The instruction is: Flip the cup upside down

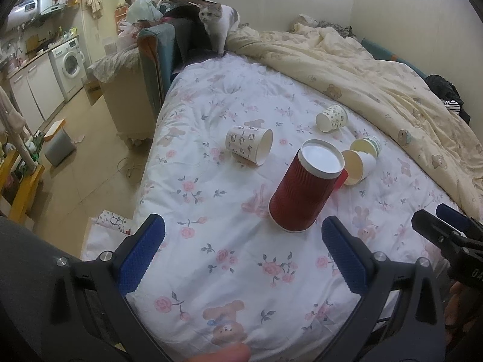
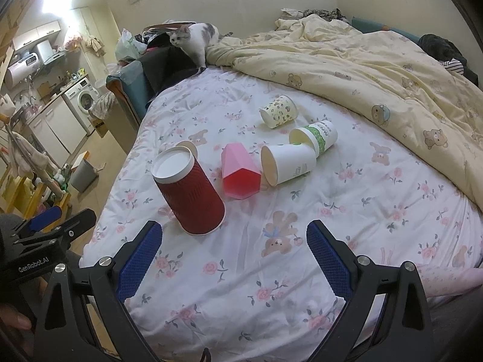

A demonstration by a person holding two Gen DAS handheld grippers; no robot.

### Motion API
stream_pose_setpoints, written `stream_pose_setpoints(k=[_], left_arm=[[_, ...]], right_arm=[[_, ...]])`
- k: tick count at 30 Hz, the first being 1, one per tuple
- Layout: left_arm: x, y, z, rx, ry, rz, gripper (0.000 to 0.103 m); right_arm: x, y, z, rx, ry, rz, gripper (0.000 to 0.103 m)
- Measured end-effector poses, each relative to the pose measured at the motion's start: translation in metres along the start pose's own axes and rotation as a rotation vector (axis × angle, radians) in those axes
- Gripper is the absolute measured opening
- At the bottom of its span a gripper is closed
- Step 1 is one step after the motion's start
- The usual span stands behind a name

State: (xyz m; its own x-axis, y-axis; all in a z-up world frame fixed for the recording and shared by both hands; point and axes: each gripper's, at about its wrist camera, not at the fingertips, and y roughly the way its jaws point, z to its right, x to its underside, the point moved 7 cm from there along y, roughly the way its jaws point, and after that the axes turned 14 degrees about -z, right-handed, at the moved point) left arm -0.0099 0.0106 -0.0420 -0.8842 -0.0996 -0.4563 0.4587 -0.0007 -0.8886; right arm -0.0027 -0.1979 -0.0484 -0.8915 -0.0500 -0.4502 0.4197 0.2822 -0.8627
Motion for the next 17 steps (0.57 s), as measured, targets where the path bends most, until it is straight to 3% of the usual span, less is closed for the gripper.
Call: stream_pose_setpoints(k=[17], left_arm=[[0.0006,-0.0018,0.0014,0.018,-0.003,0.013,0.103]], right_arm=[[0.0017,0.0018,-0.0014,-0.002,-0.007,-0.010,0.099]])
